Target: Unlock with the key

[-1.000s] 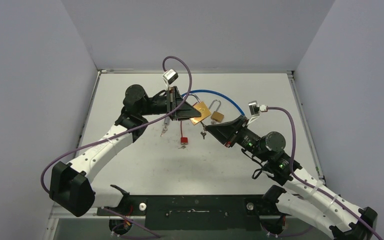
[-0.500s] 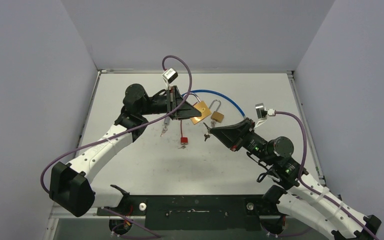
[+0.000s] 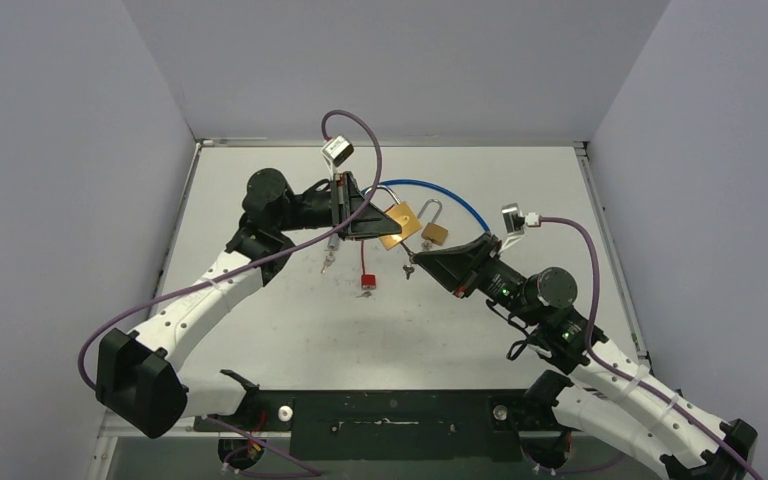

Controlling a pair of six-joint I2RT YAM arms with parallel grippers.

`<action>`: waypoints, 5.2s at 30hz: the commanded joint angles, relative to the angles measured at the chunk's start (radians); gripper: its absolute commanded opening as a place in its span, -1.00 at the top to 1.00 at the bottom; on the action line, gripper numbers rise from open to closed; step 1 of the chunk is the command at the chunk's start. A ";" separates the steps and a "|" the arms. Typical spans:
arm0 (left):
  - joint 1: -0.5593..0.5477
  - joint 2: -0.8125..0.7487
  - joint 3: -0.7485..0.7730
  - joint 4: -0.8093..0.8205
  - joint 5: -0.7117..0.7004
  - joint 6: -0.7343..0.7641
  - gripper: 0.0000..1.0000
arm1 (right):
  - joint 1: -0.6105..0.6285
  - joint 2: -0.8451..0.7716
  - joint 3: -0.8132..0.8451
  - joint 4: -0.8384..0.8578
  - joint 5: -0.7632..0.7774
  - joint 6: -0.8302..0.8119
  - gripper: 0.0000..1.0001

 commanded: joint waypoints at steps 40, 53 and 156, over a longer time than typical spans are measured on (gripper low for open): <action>-0.004 -0.053 0.042 0.048 -0.018 0.034 1.00 | -0.053 -0.012 0.032 0.090 -0.019 0.021 1.00; -0.004 -0.058 0.031 0.061 -0.023 0.024 1.00 | -0.053 0.024 0.043 0.127 -0.047 0.039 1.00; 0.020 -0.065 0.023 0.121 -0.026 0.057 1.00 | -0.122 0.086 0.142 -0.008 -0.208 0.094 1.00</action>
